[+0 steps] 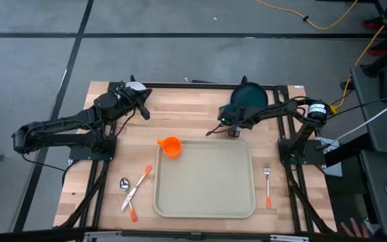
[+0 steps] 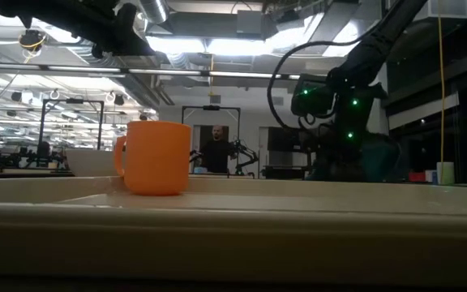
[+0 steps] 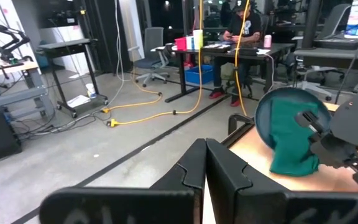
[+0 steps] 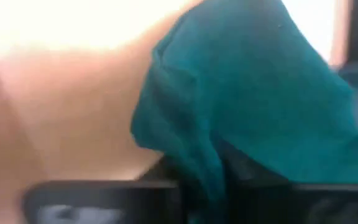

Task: Set up tray
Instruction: Put the green napkin on the serving tray to the right of the orange mug

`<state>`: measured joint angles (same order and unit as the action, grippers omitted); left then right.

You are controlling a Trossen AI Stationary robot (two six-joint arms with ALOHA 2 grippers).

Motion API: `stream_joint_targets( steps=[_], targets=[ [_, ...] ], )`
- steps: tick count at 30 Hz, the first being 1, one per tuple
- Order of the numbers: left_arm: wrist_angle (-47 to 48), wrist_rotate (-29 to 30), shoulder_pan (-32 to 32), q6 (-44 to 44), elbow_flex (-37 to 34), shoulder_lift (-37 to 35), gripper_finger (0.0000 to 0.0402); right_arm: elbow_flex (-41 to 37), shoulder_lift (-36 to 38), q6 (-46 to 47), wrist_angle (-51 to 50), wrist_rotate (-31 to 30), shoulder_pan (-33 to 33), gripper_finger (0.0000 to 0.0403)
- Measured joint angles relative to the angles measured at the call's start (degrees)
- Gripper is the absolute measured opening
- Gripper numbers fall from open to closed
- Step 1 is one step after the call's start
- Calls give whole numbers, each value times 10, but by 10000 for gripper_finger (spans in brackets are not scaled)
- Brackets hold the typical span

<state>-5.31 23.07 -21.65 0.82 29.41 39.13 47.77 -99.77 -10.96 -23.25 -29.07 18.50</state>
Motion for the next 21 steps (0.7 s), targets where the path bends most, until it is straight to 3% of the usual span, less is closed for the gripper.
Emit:
stream_joint_targets(
  steps=[10, 21],
  targets=[
    [0, 4, 0, 0, 0, 0, 6, 11, 0, 19, -24, 5, 2, 12],
    [17, 5, 0, 0, 0, 0, 6, 107, 0, 19, -103, -8, 2, 12]
  ],
)
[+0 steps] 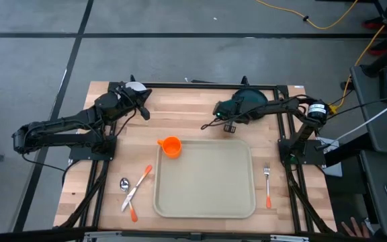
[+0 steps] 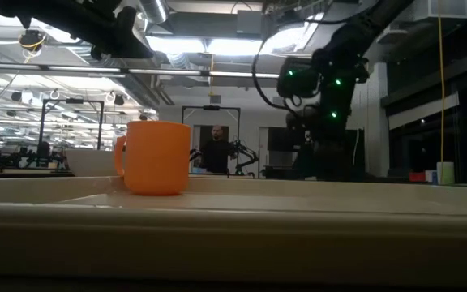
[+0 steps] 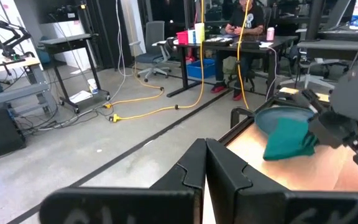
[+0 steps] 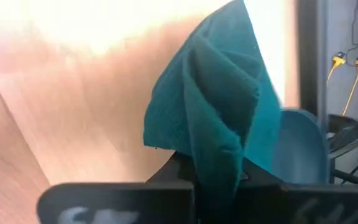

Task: Set up tray
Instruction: Put the green napkin on the serving tray to the right of the orange mug

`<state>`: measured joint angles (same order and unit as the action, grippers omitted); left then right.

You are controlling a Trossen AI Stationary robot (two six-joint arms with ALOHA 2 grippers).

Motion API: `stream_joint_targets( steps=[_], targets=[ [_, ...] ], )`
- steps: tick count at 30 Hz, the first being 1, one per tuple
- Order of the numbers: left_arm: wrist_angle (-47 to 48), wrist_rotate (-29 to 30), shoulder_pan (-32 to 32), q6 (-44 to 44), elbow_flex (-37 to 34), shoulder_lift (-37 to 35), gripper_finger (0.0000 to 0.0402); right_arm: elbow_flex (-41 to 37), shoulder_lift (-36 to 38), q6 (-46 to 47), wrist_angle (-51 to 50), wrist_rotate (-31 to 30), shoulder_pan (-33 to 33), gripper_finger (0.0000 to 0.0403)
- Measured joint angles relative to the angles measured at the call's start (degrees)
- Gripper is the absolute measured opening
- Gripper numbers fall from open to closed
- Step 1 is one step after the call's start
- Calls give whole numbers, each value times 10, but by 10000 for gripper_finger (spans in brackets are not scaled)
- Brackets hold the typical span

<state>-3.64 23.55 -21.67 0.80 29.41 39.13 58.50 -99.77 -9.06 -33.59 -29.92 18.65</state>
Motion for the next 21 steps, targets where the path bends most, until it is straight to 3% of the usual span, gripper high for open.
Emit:
stream_joint_targets(
  steps=[6, 13, 17, 21],
  targets=[
    [5, 0, 0, 0, 0, 0, 6, 65, 0, 2, -63, -24, 2, 12],
    [5, -6, 0, 0, 0, 0, 6, 175, 13, 41, -148, -9, 17, 12],
    [4, -6, 0, 0, 0, 0, 6, 240, 41, 65, -191, 22, 32, 12],
    [-42, -58, 0, -3, 0, 0, 6, 301, 84, 108, -207, 116, 53, 12]
  ],
)
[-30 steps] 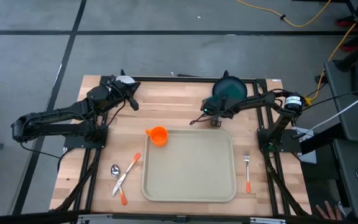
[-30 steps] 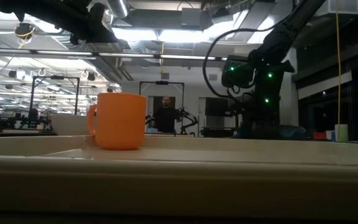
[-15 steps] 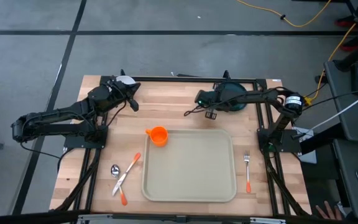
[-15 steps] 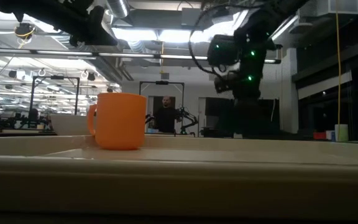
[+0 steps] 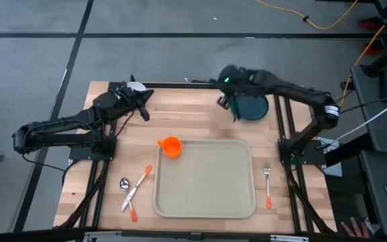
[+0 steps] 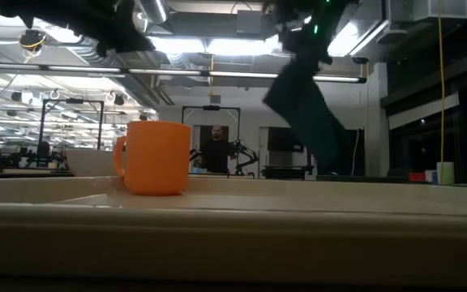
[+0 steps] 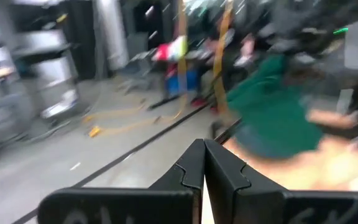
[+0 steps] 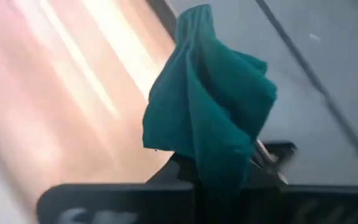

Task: Set up tray
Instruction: Put the green napkin on the serving tray to the right of the orange mug

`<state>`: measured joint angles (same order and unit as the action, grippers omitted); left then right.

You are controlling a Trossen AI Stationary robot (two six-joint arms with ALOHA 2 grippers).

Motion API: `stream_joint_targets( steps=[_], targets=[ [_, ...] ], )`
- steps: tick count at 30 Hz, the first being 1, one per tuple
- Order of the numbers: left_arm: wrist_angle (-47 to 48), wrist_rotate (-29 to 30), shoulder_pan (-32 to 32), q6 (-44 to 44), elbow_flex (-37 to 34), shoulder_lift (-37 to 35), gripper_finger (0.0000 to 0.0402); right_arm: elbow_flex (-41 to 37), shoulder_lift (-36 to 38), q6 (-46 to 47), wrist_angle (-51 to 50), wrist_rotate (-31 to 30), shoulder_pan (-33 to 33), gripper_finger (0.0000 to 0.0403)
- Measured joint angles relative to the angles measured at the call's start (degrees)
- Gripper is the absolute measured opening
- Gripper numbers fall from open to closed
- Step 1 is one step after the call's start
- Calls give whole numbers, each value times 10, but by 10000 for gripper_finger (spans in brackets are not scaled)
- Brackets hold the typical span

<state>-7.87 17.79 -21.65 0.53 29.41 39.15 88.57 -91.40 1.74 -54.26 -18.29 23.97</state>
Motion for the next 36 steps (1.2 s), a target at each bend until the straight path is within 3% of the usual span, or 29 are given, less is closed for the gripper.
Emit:
stream_joint_targets(
  steps=[8, 12, 17, 23, 30, 36],
  targets=[
    [-159, -159, -18, -99, 1, 40, 6, 86, 73, 65, 9, 178, 18, 12],
    [-183, -238, -34, -142, 22, 90, 11, 112, 89, 85, 35, 214, 7, 12],
    [-203, -281, -35, -129, 85, 160, 47, 123, 95, 82, 40, 215, -4, 12],
    [-203, -290, -36, -89, 160, 217, 100, 123, 94, 67, 39, 220, -16, 12],
    [-203, -303, -37, -92, 217, 263, 142, 123, 94, 68, 39, 293, -19, 12],
    [-201, -360, -46, -114, 237, 321, 172, 123, 94, 71, 42, 329, -19, 12]
  ],
)
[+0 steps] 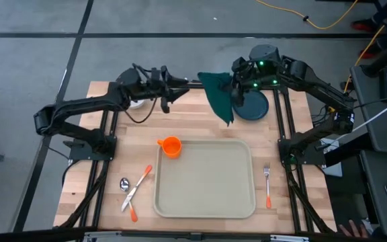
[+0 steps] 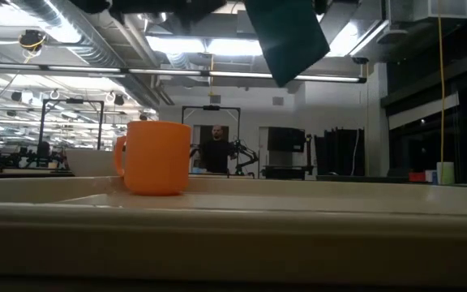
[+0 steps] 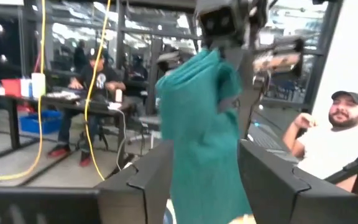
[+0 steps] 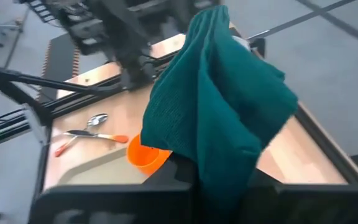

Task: Set up tray
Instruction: Put the green napkin on the serving tray to the right of the orange mug

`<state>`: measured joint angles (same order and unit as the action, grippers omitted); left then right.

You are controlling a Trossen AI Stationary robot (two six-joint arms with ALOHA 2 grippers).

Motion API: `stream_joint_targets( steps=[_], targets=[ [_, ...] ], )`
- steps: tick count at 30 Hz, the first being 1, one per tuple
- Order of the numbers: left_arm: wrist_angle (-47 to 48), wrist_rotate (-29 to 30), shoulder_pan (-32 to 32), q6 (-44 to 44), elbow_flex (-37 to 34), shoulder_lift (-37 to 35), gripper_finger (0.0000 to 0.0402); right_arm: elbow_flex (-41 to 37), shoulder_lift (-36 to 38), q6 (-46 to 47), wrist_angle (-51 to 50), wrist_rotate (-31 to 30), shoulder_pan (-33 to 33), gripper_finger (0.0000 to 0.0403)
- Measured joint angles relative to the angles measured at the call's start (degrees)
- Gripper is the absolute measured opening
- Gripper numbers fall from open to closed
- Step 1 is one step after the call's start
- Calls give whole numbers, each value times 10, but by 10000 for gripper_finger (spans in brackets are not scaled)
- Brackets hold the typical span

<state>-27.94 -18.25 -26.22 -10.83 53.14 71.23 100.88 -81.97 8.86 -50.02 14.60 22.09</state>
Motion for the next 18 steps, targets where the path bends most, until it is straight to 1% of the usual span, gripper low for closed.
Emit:
stream_joint_targets(
  steps=[5, 7, 10, 14, 18],
  targets=[
    [-12, -4, -14, -10, 12, 22, 186, 0, 0, 12, 15, 50, 0, 12],
    [-12, -8, -21, -11, 15, 25, 187, 0, 0, 15, 25, 52, 0, 12],
    [-15, -37, -34, -15, 23, 25, 187, 0, 1, 15, 32, 69, 0, 12],
    [-14, -53, -41, -15, 33, 25, 191, 0, 2, 27, 45, 81, 0, 12],
    [-19, -111, -44, -45, 55, 34, 195, 0, 2, 29, 65, 90, 0, 12]
  ],
)
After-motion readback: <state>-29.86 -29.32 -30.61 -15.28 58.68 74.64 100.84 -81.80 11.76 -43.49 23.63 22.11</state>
